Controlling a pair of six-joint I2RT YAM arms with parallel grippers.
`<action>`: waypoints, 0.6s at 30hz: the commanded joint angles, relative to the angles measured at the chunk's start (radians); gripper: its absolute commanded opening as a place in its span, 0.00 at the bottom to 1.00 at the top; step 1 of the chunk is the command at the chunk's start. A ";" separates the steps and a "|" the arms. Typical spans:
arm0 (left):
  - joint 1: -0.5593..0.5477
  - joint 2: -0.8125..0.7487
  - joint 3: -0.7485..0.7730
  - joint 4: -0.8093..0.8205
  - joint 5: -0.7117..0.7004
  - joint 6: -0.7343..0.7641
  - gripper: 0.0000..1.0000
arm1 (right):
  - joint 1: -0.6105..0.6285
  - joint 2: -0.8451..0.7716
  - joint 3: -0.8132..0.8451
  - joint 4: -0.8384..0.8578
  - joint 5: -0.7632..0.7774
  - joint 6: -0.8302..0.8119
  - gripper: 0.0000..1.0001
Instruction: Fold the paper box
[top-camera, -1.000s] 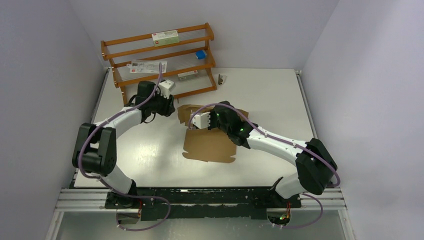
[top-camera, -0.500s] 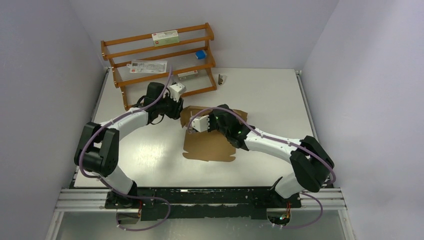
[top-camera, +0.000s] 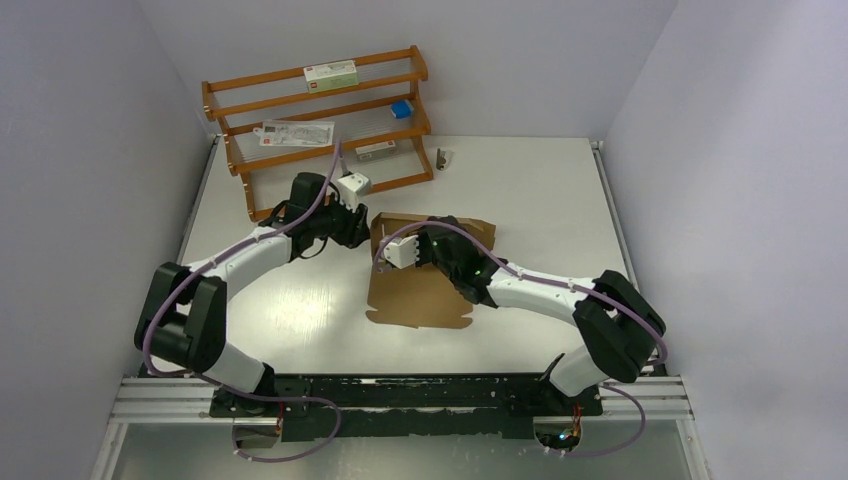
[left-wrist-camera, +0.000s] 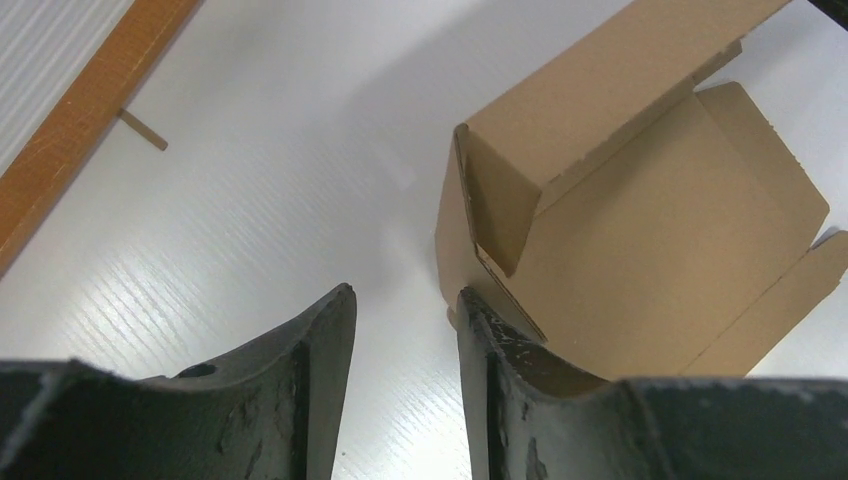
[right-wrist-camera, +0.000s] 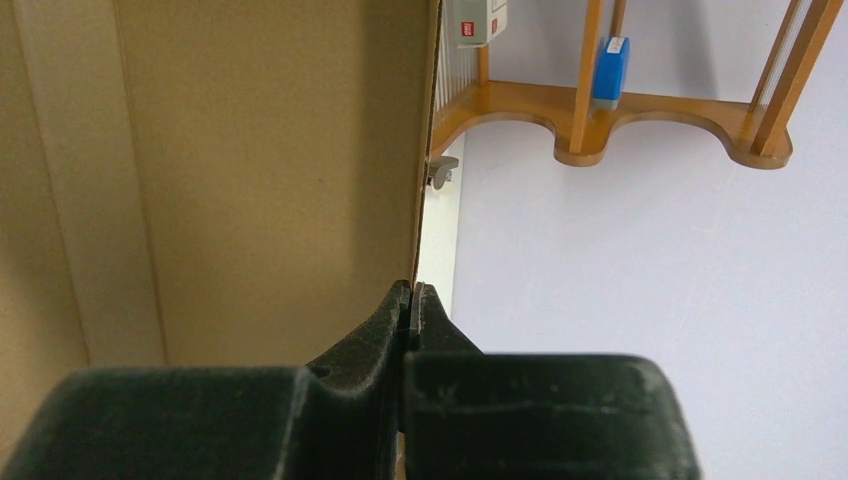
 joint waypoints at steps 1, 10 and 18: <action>-0.021 -0.033 -0.025 -0.012 0.029 -0.005 0.48 | 0.008 0.012 -0.013 0.045 0.013 -0.010 0.00; -0.043 -0.043 -0.056 -0.003 0.044 -0.036 0.51 | 0.041 0.010 -0.074 0.137 0.048 -0.064 0.00; -0.047 -0.027 -0.093 0.144 0.058 -0.111 0.52 | 0.078 0.003 -0.158 0.275 0.087 -0.108 0.00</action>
